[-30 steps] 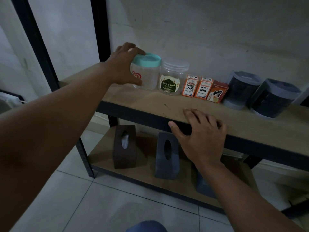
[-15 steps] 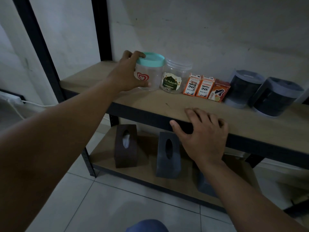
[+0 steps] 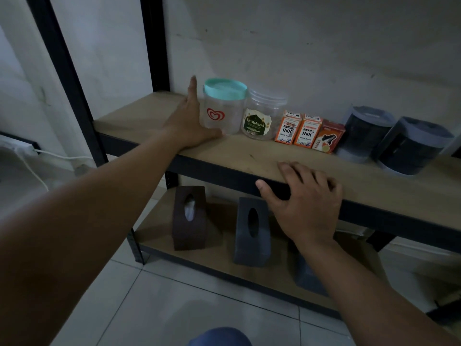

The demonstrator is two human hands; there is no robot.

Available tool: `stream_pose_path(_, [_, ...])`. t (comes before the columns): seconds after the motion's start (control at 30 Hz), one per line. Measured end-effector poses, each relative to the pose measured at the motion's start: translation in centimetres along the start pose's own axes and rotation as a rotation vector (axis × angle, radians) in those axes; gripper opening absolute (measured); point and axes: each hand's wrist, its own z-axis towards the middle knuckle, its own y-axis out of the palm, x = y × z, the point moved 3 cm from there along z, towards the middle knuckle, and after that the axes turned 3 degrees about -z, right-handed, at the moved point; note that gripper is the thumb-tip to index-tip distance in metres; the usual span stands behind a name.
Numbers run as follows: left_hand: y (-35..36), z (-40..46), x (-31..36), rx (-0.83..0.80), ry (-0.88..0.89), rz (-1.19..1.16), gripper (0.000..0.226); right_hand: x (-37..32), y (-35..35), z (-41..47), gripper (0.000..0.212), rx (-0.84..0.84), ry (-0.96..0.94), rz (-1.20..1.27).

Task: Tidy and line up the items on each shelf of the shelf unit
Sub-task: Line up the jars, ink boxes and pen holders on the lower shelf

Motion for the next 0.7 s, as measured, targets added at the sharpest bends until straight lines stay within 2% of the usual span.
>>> stream_pose_path(0.1, [-0.4,-0.8,-1.0,-0.012,-0.152,0.161,0.123,0.1,0.0,0.0,0.07,-0.003,-0.005,-0.003])
stream_pose_path(0.17, [-0.8,-1.7,-1.3,-0.004,-0.198,0.251,0.092,0.1,-0.2,-0.1,0.07,0.003,-0.001,0.009])
stream_pose_path(0.23, [-1.1,-3.0,-1.3,0.005,-0.176,0.266,0.057,0.0,-0.3,-0.1,0.071,-0.01,0.005,0.01])
stream_pose_path(0.3, [-1.1,-4.6,-1.1,0.036,-0.106,0.24,0.039,-0.2,-0.5,-0.1,0.074,-0.032,0.008,-0.003])
stream_pose_path(0.37, [-1.2,-6.4,-1.0,0.093,0.027,0.236,0.033,-0.3,-0.6,-0.1,0.074,-0.041,0.013,-0.004])
stream_pose_path(0.47, [-0.8,-9.0,-1.9,0.158,0.225,0.248,0.036,-1.0,-0.7,-0.3,0.067,-0.008,0.012,0.056])
stream_pose_path(0.57, [-0.2,-11.5,-3.3,0.266,0.325,0.278,0.038,-3.4,-0.5,-1.2,0.049,0.076,-0.058,0.146])
stream_pose_path(0.63, [0.3,-13.1,-4.4,0.333,0.38,0.301,0.039,-5.6,-0.4,-1.8,0.045,0.109,-0.114,0.177])
stream_pose_path(0.7, [1.2,-14.8,-6.3,0.372,0.412,0.326,0.05,-7.9,-0.3,-2.7,0.046,0.137,-0.183,0.199])
